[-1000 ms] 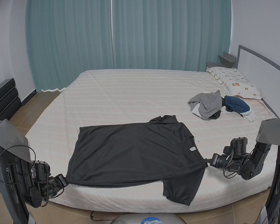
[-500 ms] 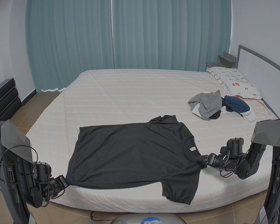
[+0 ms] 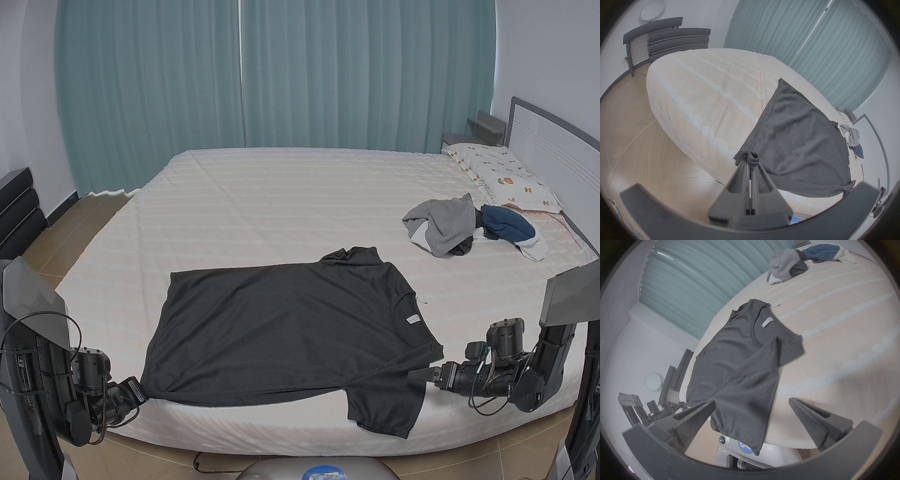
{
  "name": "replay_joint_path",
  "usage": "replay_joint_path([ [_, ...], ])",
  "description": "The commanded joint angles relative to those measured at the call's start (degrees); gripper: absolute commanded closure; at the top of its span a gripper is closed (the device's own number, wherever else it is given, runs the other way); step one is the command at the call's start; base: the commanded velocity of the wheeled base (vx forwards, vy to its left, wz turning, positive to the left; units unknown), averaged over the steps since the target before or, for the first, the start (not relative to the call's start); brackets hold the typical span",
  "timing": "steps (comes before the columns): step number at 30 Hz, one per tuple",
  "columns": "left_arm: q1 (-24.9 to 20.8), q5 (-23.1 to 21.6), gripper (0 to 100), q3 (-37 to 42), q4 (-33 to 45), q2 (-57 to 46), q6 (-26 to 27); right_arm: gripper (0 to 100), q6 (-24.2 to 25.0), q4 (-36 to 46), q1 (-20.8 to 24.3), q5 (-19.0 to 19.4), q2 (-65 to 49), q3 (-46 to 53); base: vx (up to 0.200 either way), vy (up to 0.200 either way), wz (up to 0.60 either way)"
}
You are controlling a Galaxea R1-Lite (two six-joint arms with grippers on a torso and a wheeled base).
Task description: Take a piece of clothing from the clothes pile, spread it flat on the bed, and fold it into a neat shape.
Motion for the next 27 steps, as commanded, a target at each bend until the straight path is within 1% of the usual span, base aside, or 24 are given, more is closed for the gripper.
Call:
replay_joint_path([
  [1,0.03,0.02,100,0.31,-0.01,0.18,-0.03,0,-0.16,-1.07,2.65,-0.39,3.84,0.33,0.000,0.000,0.00],
  [9,0.03,-0.07,100,0.31,-0.01,0.18,-0.03,0,-0.16,-1.16,2.83,-0.39,4.28,0.15,0.000,0.000,0.00],
  [10,0.03,-0.07,100,0.31,-0.01,0.18,-0.03,100,-0.16,-1.25,2.83,-0.30,4.10,0.33,0.000,0.000,0.00],
  [16,0.03,-0.07,100,0.40,-0.01,0.18,-0.03,100,-0.16,-2.65,2.65,-0.83,3.40,0.86,0.000,0.000,0.00],
  [22,0.03,0.02,100,0.84,-0.01,-0.09,0.06,100,-0.25,-2.57,2.21,-1.18,2.87,3.76,0.000,0.000,0.00],
  [27,0.03,0.11,100,0.84,0.08,-0.26,0.23,100,-0.52,-2.48,0.63,-1.18,-0.56,6.57,0.000,0.000,0.00],
])
